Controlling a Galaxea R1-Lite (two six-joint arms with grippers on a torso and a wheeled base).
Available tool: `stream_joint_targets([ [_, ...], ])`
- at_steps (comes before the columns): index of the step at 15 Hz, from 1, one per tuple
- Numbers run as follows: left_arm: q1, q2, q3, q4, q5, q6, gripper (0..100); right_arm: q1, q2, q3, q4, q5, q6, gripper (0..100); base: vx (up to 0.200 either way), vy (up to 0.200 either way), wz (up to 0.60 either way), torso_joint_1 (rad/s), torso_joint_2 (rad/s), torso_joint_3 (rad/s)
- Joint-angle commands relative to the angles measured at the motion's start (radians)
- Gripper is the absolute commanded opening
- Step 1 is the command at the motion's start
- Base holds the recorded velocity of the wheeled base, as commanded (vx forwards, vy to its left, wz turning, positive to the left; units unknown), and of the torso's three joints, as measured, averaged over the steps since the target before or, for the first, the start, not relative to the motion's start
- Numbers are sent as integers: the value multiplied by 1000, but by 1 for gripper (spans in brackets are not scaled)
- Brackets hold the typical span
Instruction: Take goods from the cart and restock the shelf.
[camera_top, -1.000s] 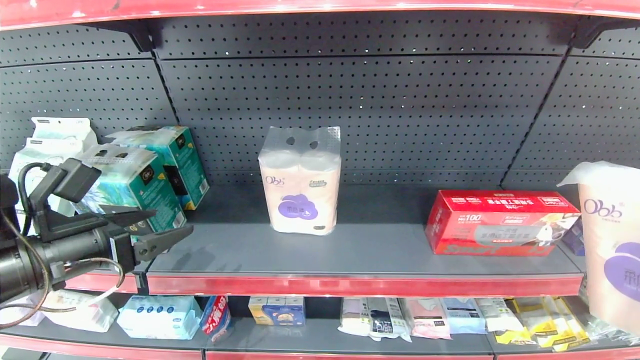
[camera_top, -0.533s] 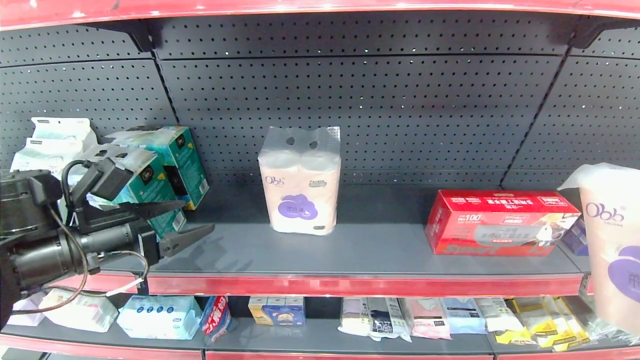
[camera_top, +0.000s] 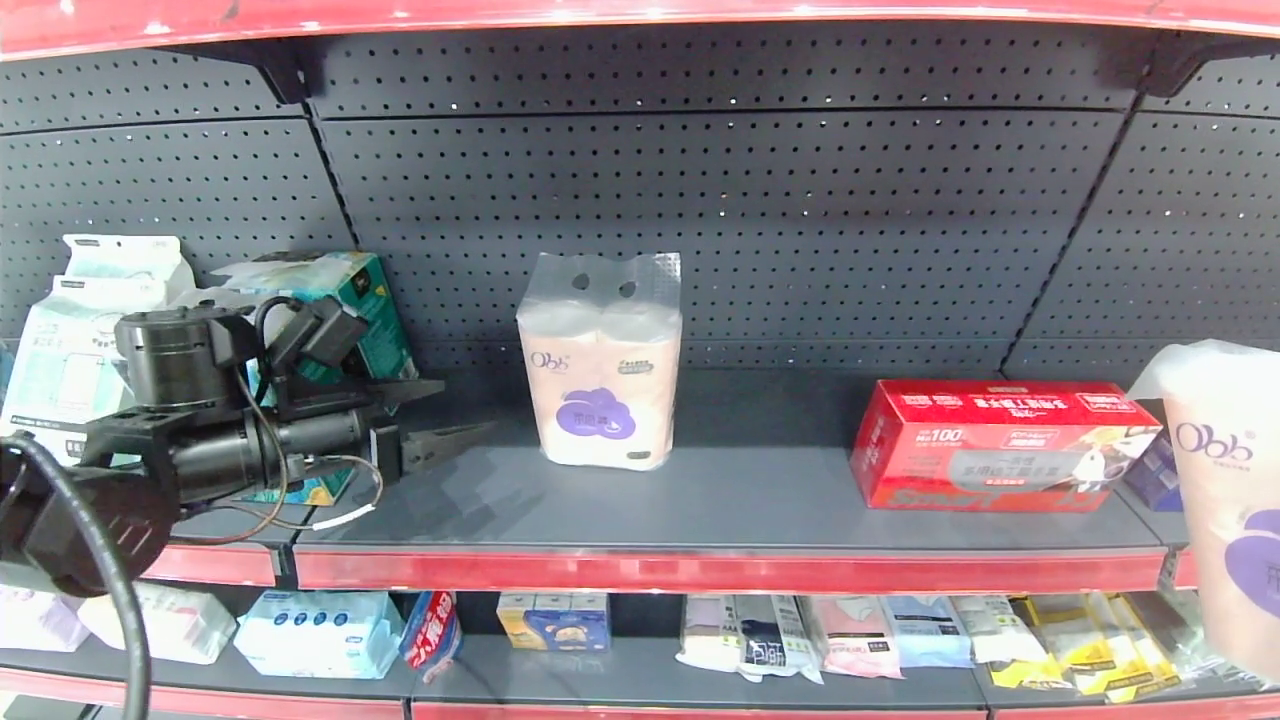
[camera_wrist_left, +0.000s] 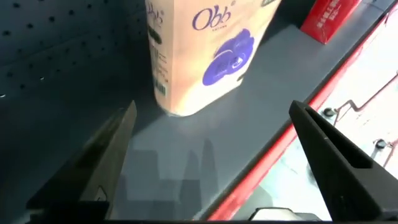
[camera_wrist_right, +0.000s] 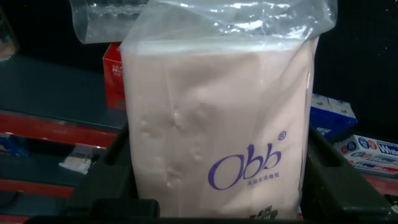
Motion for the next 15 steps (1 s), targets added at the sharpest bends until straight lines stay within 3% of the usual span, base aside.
stream_joint_targets([
  [1, -6, 49, -21, -15, -4, -1, 100, -1, -21, 5, 0, -1, 1, 0, 0, 0, 0, 0, 0, 0],
  [9, -1, 157, -113, -76, -99, 0, 100, -1, -32, 22, 0, -1, 1, 0, 0, 0, 0, 0, 0, 0],
  [15, 6, 241, -179, -150, -122, 3, 100, -1, -24, 20, 0, -2, 1, 0, 0, 0, 0, 0, 0, 0],
])
